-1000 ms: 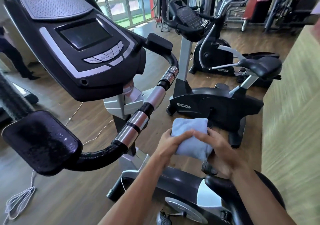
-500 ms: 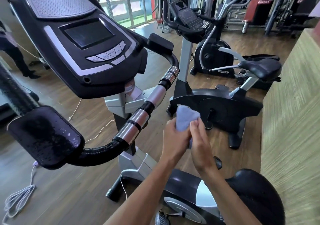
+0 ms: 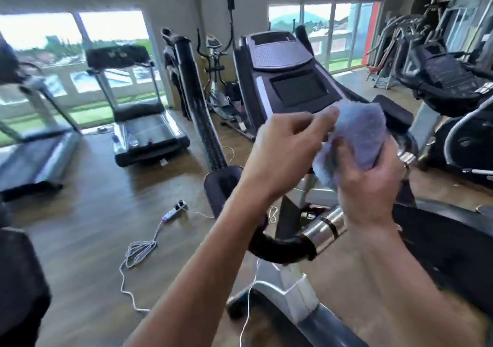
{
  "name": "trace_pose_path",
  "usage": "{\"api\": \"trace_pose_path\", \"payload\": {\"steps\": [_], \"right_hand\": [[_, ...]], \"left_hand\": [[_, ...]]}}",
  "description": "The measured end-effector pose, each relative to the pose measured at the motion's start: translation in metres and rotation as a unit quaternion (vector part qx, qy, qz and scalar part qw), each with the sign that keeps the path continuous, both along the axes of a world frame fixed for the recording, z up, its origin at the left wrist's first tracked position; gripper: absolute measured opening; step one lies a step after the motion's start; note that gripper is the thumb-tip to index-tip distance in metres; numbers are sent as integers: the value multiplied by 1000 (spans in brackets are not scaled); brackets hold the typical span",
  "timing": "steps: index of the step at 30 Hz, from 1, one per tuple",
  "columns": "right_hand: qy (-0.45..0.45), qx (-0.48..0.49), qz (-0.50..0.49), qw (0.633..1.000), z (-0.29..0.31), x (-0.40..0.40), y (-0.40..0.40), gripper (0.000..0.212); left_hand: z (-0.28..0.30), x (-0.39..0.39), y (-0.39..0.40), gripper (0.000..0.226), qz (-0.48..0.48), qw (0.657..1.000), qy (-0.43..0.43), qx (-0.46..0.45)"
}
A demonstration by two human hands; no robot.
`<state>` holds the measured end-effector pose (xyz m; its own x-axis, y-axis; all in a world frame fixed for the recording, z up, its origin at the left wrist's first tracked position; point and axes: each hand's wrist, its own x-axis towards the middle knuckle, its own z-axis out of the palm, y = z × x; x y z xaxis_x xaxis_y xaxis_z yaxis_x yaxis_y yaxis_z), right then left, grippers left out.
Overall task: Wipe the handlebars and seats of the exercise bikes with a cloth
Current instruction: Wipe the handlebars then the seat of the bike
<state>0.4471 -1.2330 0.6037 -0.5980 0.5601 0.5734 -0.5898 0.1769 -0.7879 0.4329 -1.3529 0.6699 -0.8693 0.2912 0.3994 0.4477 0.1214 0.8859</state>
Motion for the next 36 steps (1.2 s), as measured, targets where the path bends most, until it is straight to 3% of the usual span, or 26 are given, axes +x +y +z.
{"api": "trace_pose_path", "payload": {"steps": [2,6,10,12,15,18,21,24,27,32,36], "right_hand": [[33,111,17,993,24,-20,-33,48],[67,330,42,941,59,-75,-92,76],[-75,633,20,771,57,-128,-129,87],[-127,662,37,738,51,-136,-138,87],[-161,642,91,744,51,-133,-139,93],[-142,647,72,746,48,-143,-140,86],[-152,644,41,748,52,-171,-146,85],[-140,604,31,784,63,-200,-153,99],[-146,581,53,799,61,-198,-149,97],[-174,575,104,792,45,-156,-133,82],[-160,563,52,809,60,-185,-150,83]], "left_hand": [[19,-17,-41,39,76,995,32,58],[36,-61,-111,31,249,959,20,135],[31,-121,-151,25,344,926,-49,148],[29,-142,-155,27,332,933,-93,105],[25,-159,-150,31,267,954,-125,59],[27,-178,-153,37,237,961,-132,51],[41,-197,-157,38,241,966,-94,14],[58,-210,-158,49,268,960,-50,-57],[66,-224,-164,54,249,965,-21,-84],[65,-228,-161,40,112,990,-71,46],[62,-238,-152,46,81,988,-88,99]]}}
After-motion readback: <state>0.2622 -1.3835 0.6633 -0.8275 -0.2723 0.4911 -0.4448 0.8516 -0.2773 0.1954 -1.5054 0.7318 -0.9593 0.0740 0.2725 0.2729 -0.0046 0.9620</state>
